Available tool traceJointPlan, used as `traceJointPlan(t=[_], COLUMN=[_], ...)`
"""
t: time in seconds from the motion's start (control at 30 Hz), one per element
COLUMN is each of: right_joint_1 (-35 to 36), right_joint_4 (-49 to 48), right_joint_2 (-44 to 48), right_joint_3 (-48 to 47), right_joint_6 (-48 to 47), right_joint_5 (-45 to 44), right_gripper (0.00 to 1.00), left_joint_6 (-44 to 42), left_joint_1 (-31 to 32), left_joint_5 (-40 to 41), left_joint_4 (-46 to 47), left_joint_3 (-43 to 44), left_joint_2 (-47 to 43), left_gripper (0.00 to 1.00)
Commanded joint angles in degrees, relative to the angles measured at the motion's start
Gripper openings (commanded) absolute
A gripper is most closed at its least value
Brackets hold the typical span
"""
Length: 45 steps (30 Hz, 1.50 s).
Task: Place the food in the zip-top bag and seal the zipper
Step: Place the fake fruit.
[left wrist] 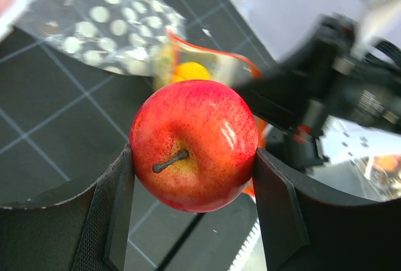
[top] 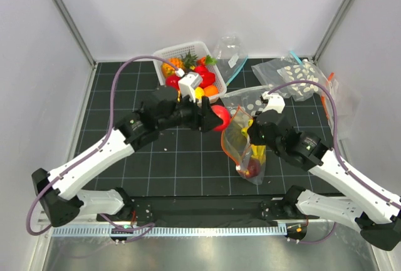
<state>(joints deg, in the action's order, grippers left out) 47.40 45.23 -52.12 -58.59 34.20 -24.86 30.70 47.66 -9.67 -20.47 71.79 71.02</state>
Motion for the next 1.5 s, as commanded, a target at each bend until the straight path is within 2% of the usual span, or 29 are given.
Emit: traceJointPlan(t=[0.0,0.23,0.57,0.87,1.07,1.23,1.33,1.37,1.43,1.47], right_joint_1=[-0.20,-0.11,-0.20,-0.20,-0.20,-0.20,-0.20,-0.20,-0.11,-0.20], right_joint_4=[-0.86,2.75,7.85,8.56,8.47,7.59,7.77,7.94,7.94,8.03], right_joint_2=[0.44,0.09,1.32,2.81,3.42,4.30,4.39,4.48,4.48,4.57], right_joint_3=[-1.17,-3.37,-5.92,-6.36,-6.28,-5.57,-5.57,-5.57,-5.48,-5.40], right_joint_6=[0.61,0.79,1.22,1.31,1.75,2.10,2.19,2.28,2.37,2.28], right_joint_5=[-0.62,-2.30,-4.67,-5.72,-6.87,-6.69,-6.95,-6.95,-6.95,-6.87], right_gripper=[0.01,0.01,0.01,0.01,0.01,0.01,0.01,0.01,0.01,0.01], left_joint_6=[1.38,0.86,-0.37,-2.92,-2.49,-2.75,-2.84,-2.92,-3.19,-3.28], left_joint_1=[4.36,11.31,12.46,16.59,19.22,20.28,20.63,20.63,20.72,20.63], left_joint_5=[2.99,5.97,7.12,11.69,12.84,12.57,12.48,12.66,13.10,13.62], left_joint_4=[3.33,3.59,2.10,-6.42,-7.83,-10.11,-10.91,-11.52,-12.05,-12.22], left_joint_3=[-1.82,-0.86,6.77,15.12,14.78,17.24,18.38,18.73,19.44,19.70], left_joint_2=[-3.43,3.41,14.66,20.11,19.59,22.92,24.51,24.86,25.30,25.30], left_gripper=[0.31,0.29,0.27,0.27,0.28,0.30,0.36,0.47,0.61,0.72])
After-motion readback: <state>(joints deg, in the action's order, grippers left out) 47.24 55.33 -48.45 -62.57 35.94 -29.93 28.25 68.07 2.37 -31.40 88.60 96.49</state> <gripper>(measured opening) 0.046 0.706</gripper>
